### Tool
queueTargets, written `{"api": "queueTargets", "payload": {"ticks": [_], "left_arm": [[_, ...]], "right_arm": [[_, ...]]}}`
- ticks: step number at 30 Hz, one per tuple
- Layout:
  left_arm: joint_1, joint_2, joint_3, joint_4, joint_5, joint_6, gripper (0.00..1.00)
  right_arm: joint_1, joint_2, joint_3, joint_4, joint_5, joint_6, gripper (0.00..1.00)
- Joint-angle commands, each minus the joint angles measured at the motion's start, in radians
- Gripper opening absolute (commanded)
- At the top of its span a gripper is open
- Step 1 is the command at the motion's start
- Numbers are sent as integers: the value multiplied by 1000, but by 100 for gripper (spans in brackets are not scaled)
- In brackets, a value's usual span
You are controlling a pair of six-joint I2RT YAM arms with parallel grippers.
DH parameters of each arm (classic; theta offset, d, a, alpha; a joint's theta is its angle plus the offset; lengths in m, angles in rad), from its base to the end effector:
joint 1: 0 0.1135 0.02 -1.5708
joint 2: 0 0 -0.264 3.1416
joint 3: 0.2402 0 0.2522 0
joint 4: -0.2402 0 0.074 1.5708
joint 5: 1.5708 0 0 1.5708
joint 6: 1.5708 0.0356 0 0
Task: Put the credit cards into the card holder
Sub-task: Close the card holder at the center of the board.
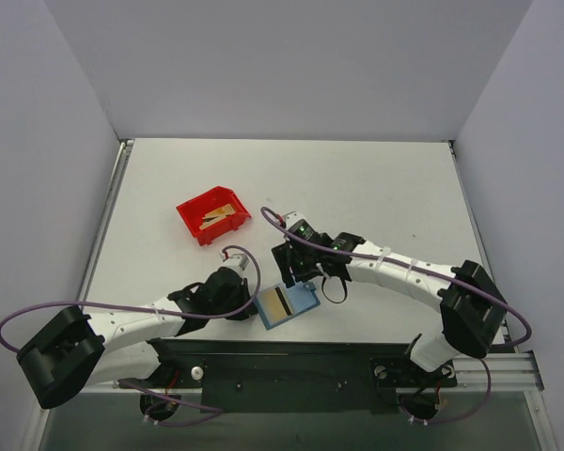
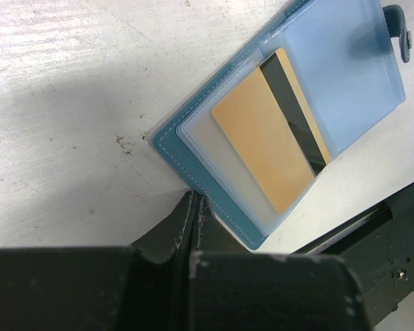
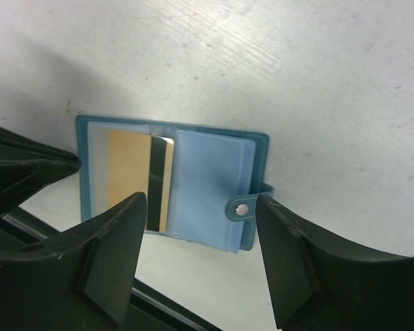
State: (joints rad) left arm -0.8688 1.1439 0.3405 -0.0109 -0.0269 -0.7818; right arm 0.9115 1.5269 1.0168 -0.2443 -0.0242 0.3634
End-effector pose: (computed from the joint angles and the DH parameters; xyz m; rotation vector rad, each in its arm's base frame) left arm 0.1293 -0.1515 0.1395 0.0960 2.5156 -0.7121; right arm 0.2023 0.2624 0.2349 -0.6675 2.3275 0.6468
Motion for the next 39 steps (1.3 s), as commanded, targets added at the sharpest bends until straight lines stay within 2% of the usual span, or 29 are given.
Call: {"api": "queueTargets", "payload": {"ticks": [1,9,13,15,19,23,27,32,39], "left_arm": [[-4,23,2,-46,-11,10,0],[-2,30,8,-41,-7,16,0],[-2,31,6,-43,-8,15,0],[-2,34,5,-43,-7,15,0],[-2,37,6,-40,-7,15,0],[-2,39,6,-40,-8,15,0],[-2,39,8,-40,-7,16,0],[-2,39,12,-41,-8,18,0],[-1,37,11,-43,-10,19,0]], "right_arm": [[6,-1,54,-125,153,-21,61],[10,94,58,-148,156,9,65],[10,104,49,-122,124,11,61],[13,89,33,-89,87,9,56],[20,47,-10,-13,40,17,36],[27,15,-44,39,33,16,21],[26,56,-35,42,-42,19,2],[26,143,-17,36,-100,39,0],[27,210,6,11,-94,45,0]]}}
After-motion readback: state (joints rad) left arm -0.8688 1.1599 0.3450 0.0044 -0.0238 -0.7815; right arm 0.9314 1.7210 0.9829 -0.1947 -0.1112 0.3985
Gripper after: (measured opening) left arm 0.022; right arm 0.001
